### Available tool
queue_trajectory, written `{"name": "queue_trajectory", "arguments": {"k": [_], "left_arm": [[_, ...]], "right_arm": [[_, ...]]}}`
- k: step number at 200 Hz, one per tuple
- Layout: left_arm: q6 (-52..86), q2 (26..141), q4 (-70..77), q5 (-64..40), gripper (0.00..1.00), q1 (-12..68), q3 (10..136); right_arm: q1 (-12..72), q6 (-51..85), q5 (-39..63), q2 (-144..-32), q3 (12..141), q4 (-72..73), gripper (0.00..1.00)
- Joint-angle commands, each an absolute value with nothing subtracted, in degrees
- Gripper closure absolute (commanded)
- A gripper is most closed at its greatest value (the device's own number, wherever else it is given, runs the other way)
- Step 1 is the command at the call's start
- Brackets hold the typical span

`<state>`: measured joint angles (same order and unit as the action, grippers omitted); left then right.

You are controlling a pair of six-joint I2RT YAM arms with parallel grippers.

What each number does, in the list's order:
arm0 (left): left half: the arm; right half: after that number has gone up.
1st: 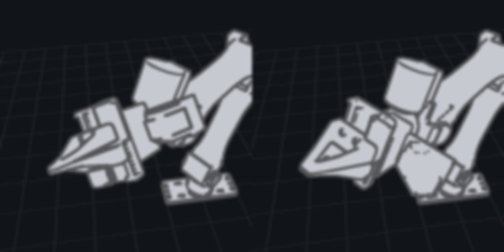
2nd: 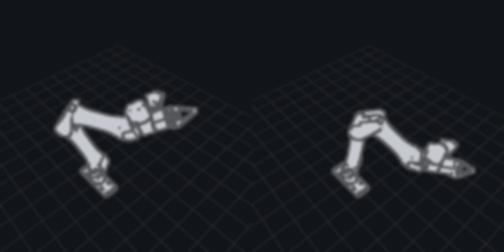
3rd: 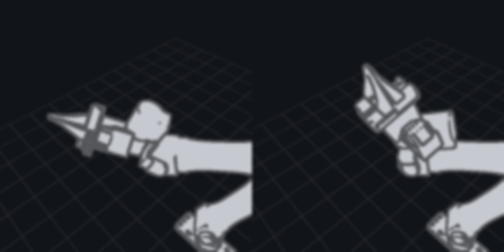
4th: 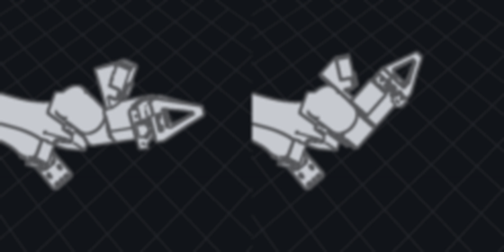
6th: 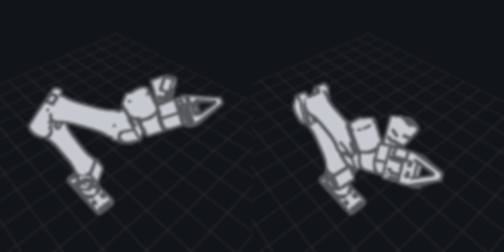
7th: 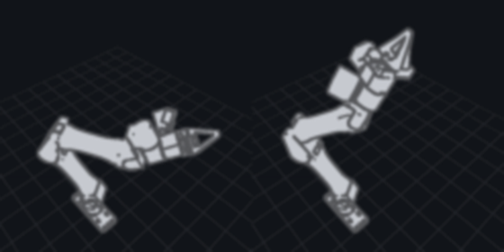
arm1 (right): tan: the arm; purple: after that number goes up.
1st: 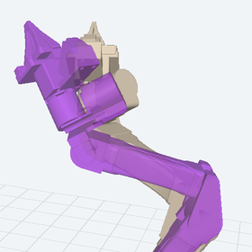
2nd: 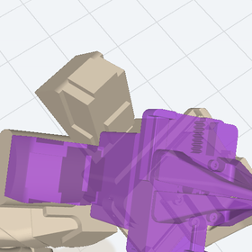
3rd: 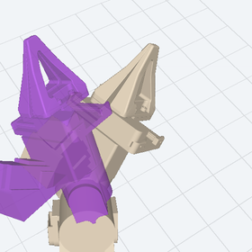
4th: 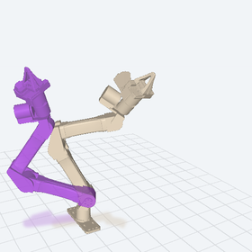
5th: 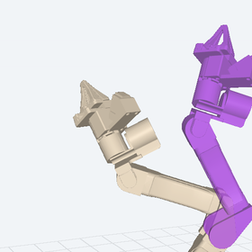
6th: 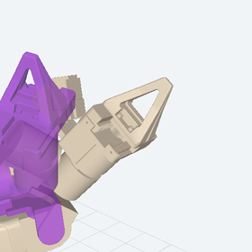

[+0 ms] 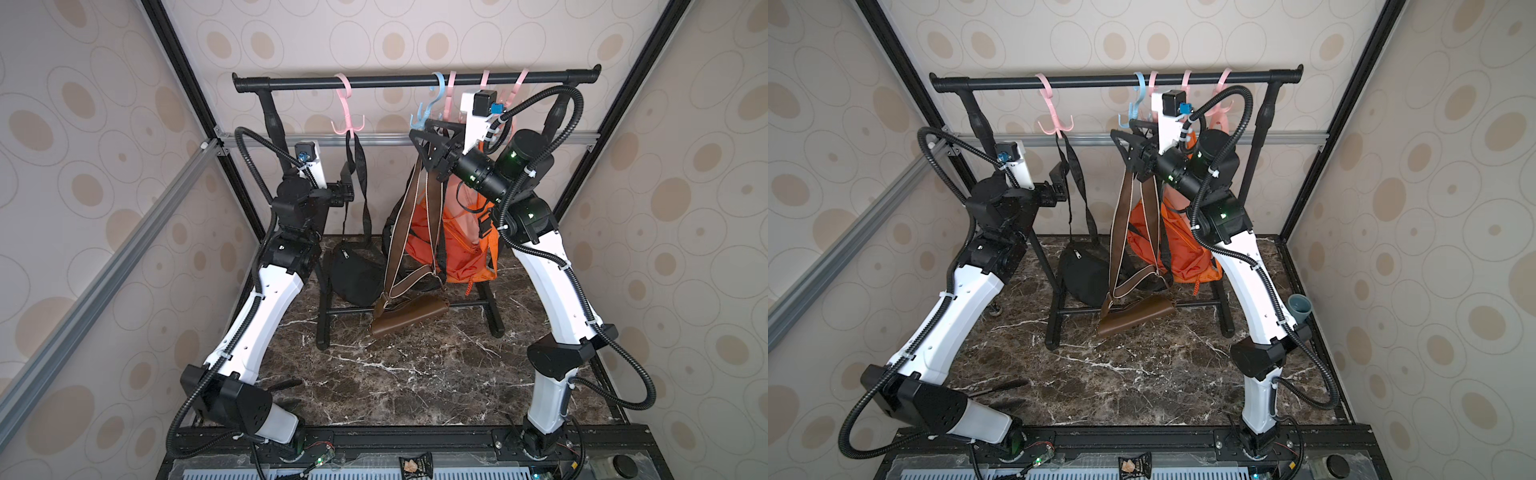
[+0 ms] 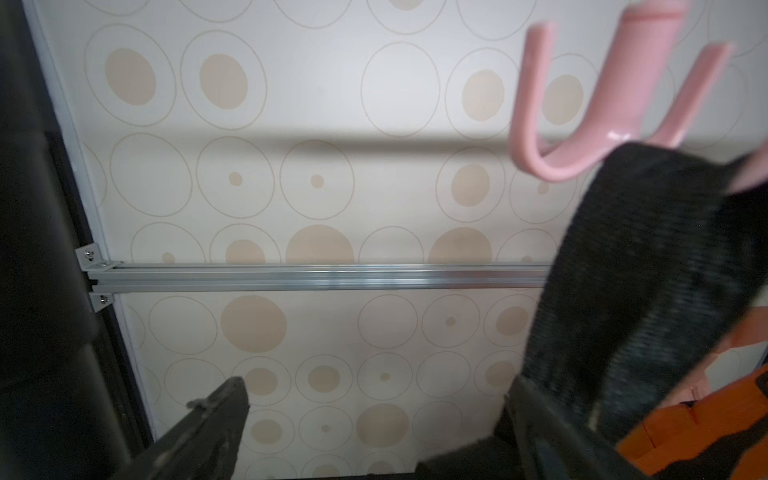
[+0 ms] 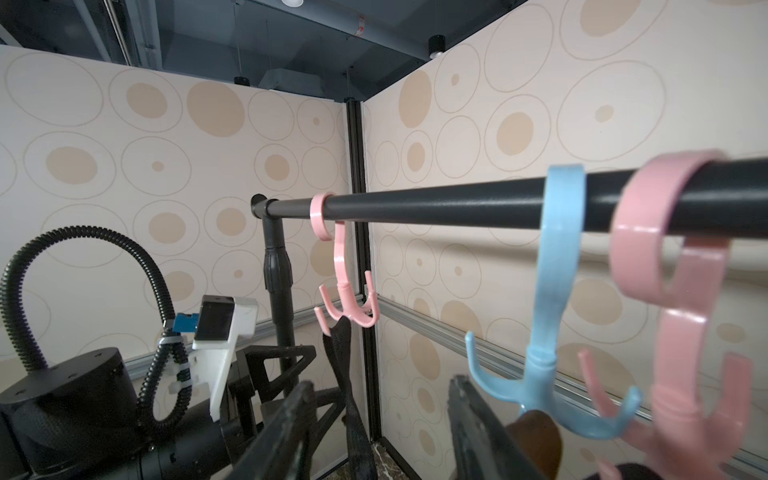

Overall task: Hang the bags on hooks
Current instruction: Hang the bag on the hook, then reset both arms

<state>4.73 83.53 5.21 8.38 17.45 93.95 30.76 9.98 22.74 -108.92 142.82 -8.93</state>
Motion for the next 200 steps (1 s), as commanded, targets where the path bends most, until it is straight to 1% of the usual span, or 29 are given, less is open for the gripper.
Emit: {"name": "queue_trajectory", "arguments": {"k": [1, 12, 29, 48, 54, 58, 64, 67, 70, 74, 89, 100, 120, 141, 156, 169, 176, 190, 200], "left_arm": [[5.5, 78.4, 7.9, 7.8, 0.0, 18.4, 90.4], [5.6, 76.1, 8.6, 7.7, 0.0, 18.5, 87.1], [6.3, 72.7, 9.2, 7.2, 0.0, 18.7, 81.9], [6.9, 68.7, 11.2, 5.6, 0.0, 18.8, 74.9], [7.2, 67.4, 11.8, 5.4, 0.0, 18.8, 72.4], [7.4, 66.3, 12.2, 5.3, 0.0, 18.9, 71.0], [7.7, 64.7, 12.5, 5.4, 0.0, 18.9, 68.4], [7.8, 63.8, 12.6, 5.6, 0.0, 18.8, 67.1], [8.0, 63.2, 12.7, 6.0, 0.0, 18.9, 65.8], [8.2, 62.1, 12.9, 6.4, 0.0, 18.9, 63.7], [9.1, 58.6, 13.7, 9.6, 0.0, 18.9, 56.2], [9.7, 55.4, 15.6, 11.6, 0.0, 18.8, 50.0], [9.8, 51.3, 15.7, 19.8, 0.0, 18.9, 40.3], [10.4, 49.9, 15.7, 27.2, 0.0, 18.8, 32.2], [9.6, 49.4, 19.6, 27.2, 0.0, 18.7, 26.6], [6.6, 48.9, 28.5, 28.6, 0.0, 18.7, 19.9], [5.4, 48.8, 33.6, 31.3, 0.0, 18.7, 15.9], [3.4, 49.5, 43.9, 33.7, 0.0, 18.3, 10.7], [2.5, 52.1, 44.2, 33.5, 0.0, 17.3, 10.5]], "right_arm": [[32.9, 8.6, 25.3, -106.0, 141.4, -12.1, 0.39], [33.8, 7.2, 24.8, -104.9, 141.2, -14.2, 0.34], [35.5, 4.7, 22.4, -102.3, 139.2, -16.4, 0.31], [37.1, 2.3, 18.7, -98.1, 134.6, -16.5, 0.23], [37.2, 2.0, 18.0, -96.8, 133.4, -16.6, 0.19], [37.2, 1.9, 17.5, -96.0, 132.8, -17.1, 0.14], [37.3, 1.9, 16.2, -94.9, 132.1, -18.1, 0.12], [37.3, 1.9, 15.5, -94.2, 131.3, -18.6, 0.06], [37.3, 1.9, 14.6, -93.5, 129.8, -19.2, 0.05], [37.3, 1.8, 13.3, -92.4, 128.4, -19.7, 0.0], [37.4, 1.7, 7.1, -86.6, 119.9, -19.6, 0.0], [37.4, 1.8, 0.6, -80.3, 108.9, -15.1, 0.01], [36.8, 1.9, -14.6, -69.6, 87.8, -5.9, 0.0], [33.5, 2.9, -24.4, -62.6, 71.3, -3.4, 0.0], [29.1, 5.3, -27.3, -59.0, 60.0, -0.6, 0.0], [25.3, 6.6, -30.2, -56.5, 51.2, 2.9, 0.0], [23.4, 8.0, -32.2, -55.6, 46.5, 5.8, 0.0], [19.0, 8.4, -30.4, -55.5, 39.7, 10.5, 0.0], [16.4, 10.0, -30.7, -56.8, 37.1, 10.5, 0.0]]}}
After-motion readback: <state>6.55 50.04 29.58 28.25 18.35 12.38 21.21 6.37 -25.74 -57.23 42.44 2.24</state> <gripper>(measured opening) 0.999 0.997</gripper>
